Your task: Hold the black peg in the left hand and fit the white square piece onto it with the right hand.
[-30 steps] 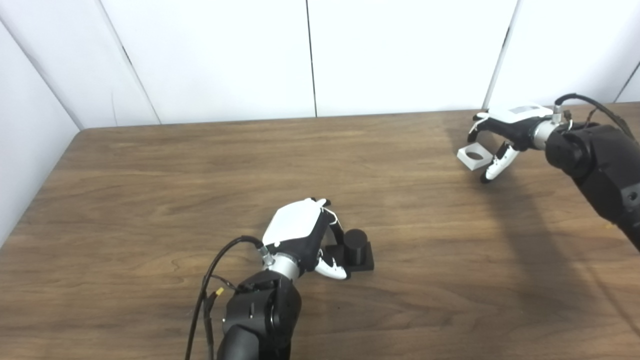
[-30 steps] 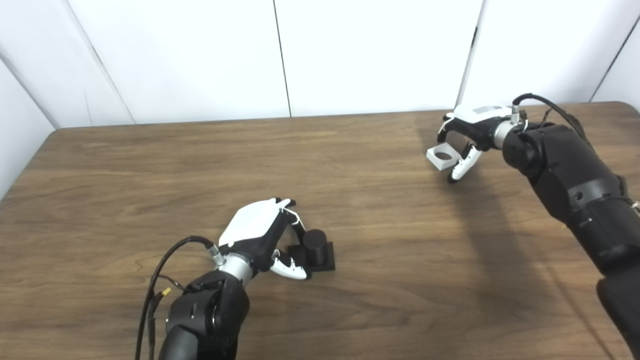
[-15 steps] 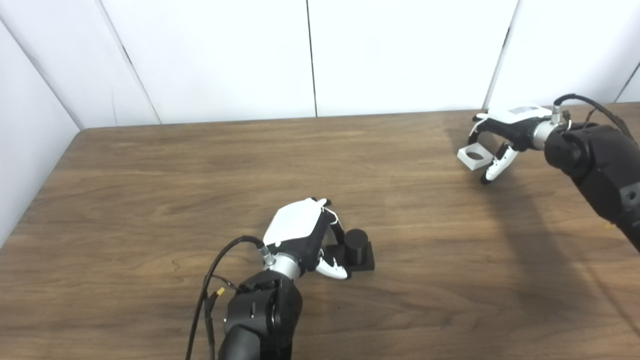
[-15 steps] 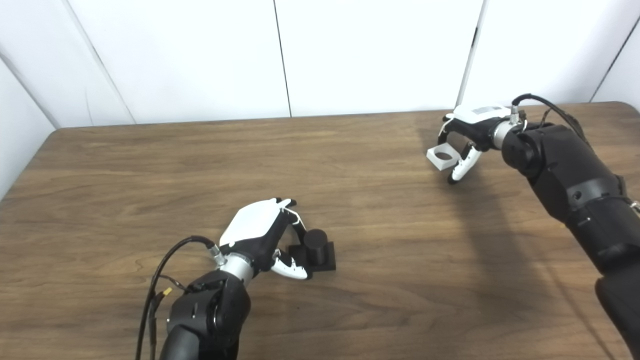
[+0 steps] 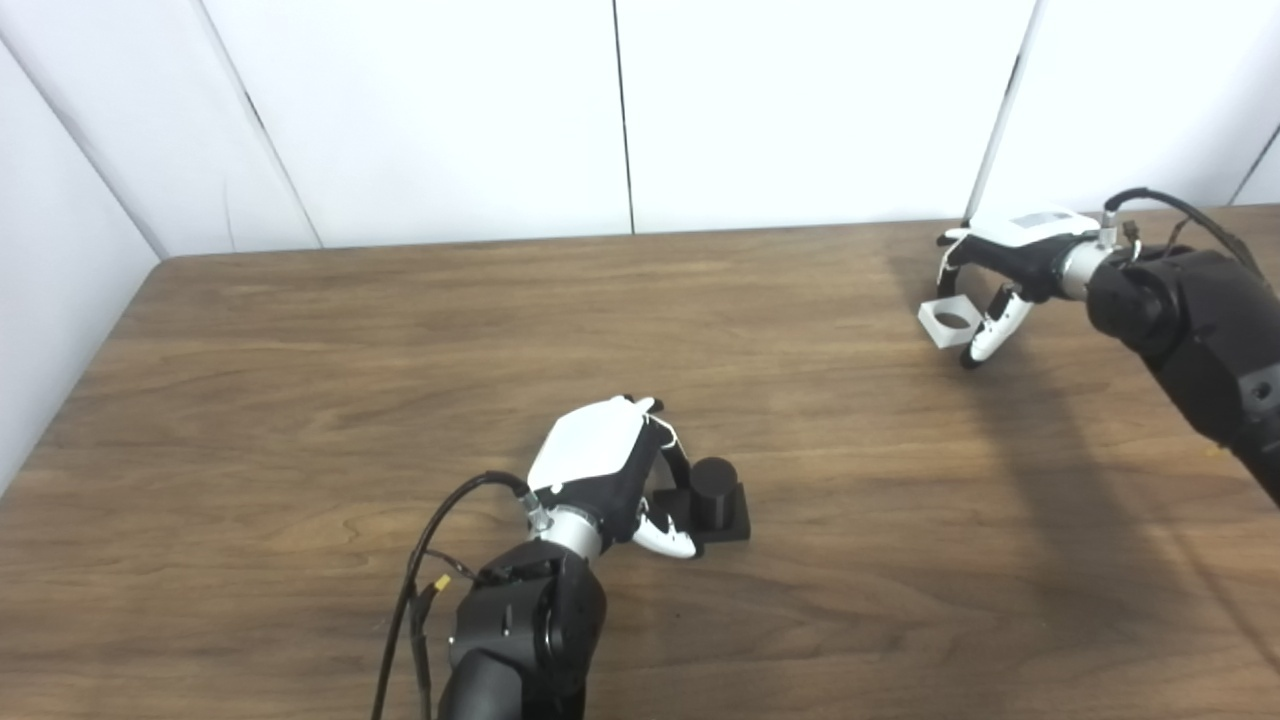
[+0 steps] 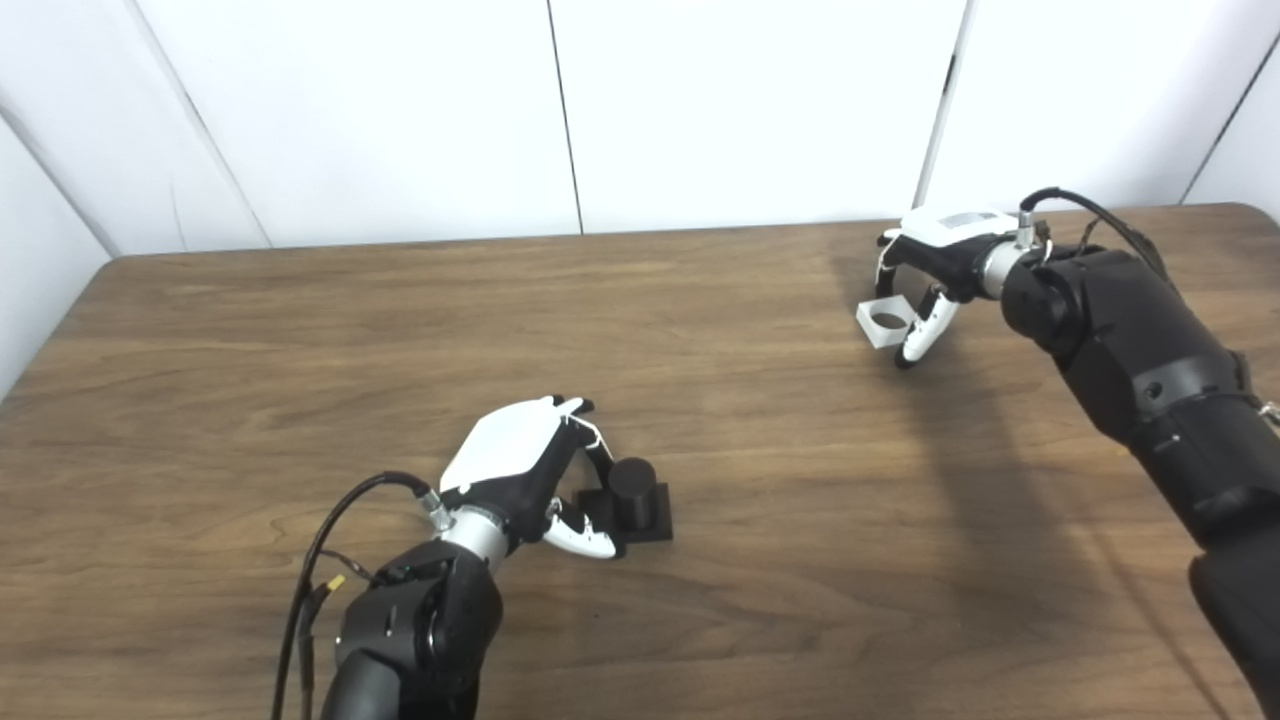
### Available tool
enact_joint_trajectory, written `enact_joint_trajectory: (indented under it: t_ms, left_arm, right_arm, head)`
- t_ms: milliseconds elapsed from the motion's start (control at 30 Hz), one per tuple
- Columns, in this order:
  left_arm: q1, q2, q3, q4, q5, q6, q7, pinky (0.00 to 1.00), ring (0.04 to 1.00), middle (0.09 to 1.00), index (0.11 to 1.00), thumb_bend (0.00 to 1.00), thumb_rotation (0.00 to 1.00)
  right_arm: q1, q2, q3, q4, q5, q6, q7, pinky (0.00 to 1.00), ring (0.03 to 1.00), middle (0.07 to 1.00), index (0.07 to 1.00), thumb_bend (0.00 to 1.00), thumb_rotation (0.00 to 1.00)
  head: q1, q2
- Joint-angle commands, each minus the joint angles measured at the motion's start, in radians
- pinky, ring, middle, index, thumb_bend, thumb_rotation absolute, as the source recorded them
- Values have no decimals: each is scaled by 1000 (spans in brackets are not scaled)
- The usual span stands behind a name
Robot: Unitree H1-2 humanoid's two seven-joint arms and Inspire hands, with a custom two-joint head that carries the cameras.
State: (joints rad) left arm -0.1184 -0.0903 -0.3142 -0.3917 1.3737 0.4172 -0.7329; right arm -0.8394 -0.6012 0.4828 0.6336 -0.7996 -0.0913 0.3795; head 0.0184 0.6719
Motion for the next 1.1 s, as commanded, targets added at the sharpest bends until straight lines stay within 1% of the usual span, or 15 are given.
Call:
enact_joint_trajectory:
  t_ms: [0,33,133,267,433,633,867,967,1067]
  left_arm:
    - [-11,-8,-4,12,5,1,10,1000,1000,958,479,526,55]
    - [-11,-7,-5,13,5,0,11,1000,1000,957,478,526,55]
    - [-14,-7,-3,11,2,1,7,1000,1000,959,479,526,56]
    - [-14,-3,-2,16,-4,-4,18,1000,1000,959,479,526,57]
    - [-16,-2,0,14,-8,-1,13,1000,1000,961,479,527,59]
    - [-22,-4,3,13,10,6,-3,1000,1000,962,481,526,58]
    - [-24,-3,11,19,-4,4,4,1000,1000,969,485,526,62]
    - [-21,0,14,23,-21,-2,21,1000,1000,969,486,525,62]
    - [-21,-1,8,20,-12,1,17,1000,1000,965,482,526,61]
  right_arm:
    - [-52,-6,-18,-2,6,-8,-29,1000,1000,948,561,625,181]
    - [-52,-5,-19,-2,7,-7,-30,1000,1000,948,521,563,162]
    - [-53,-6,-18,-2,8,-7,-31,1000,1000,950,497,524,149]
    - [-55,-5,-16,3,5,-9,-35,1000,1000,949,494,519,148]
    - [-52,-2,-20,4,11,-10,-38,1000,1000,946,493,519,150]
    - [-47,0,-26,-11,11,0,-40,1000,1000,944,493,520,149]
    - [-46,-3,-40,-26,20,-7,-50,1000,1000,938,493,521,146]
    - [-46,-7,-45,-41,24,-13,-54,1000,1000,940,492,521,146]
    - [-46,-10,-50,-57,24,-10,-49,1000,1000,943,492,521,148]
  head:
    - [-1,2]
    - [-1,2]
    - [0,2]
    - [3,1]
    - [2,-3]
    - [-4,-5]
    - [-4,-6]
    - [-5,-5]
    - [-4,-5]
